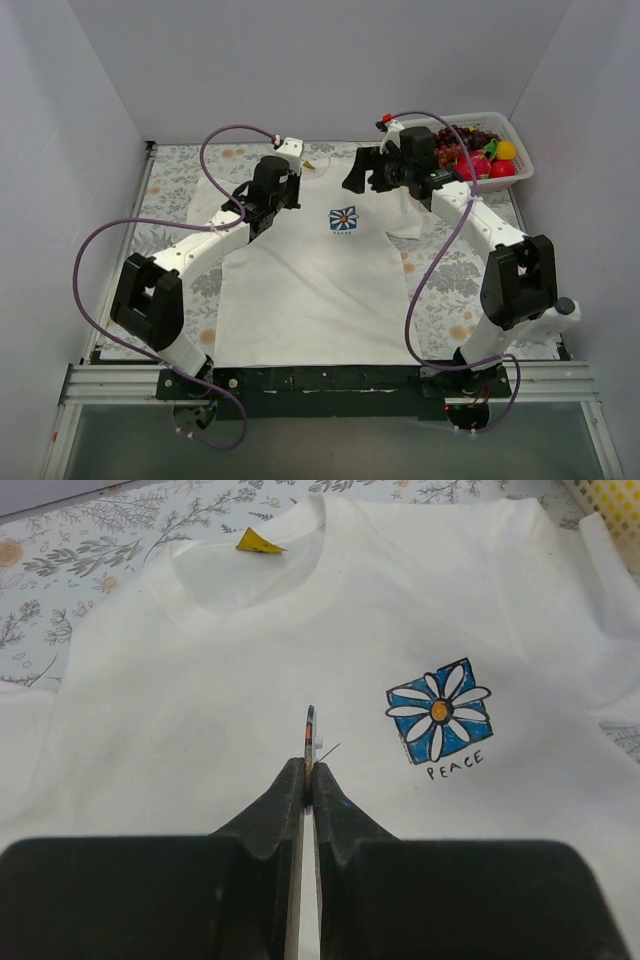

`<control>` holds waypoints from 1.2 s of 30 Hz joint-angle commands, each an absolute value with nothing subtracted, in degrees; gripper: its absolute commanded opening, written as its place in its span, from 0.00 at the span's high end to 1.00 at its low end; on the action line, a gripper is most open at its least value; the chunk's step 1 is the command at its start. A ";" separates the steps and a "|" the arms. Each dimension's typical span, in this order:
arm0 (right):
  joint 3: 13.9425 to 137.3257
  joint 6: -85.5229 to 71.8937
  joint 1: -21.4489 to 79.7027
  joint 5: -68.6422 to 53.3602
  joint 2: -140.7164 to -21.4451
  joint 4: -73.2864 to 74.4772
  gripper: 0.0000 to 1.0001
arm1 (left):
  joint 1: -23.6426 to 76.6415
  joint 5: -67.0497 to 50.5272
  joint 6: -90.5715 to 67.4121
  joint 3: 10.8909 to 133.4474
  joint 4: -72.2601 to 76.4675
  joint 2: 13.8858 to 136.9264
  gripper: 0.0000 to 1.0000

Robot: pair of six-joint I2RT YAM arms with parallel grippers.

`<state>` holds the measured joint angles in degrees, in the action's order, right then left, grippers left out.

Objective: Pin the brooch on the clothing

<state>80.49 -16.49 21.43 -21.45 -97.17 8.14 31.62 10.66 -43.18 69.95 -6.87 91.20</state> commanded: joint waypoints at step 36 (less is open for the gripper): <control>82.62 -11.16 23.29 -15.91 -103.09 12.48 0.05 | 25.31 49.04 -31.56 94.83 -17.93 127.35 1.00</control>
<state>80.47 -11.77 23.33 -15.18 -103.33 13.30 25.06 43.27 -33.04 91.44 -15.92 125.80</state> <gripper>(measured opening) 0.948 0.025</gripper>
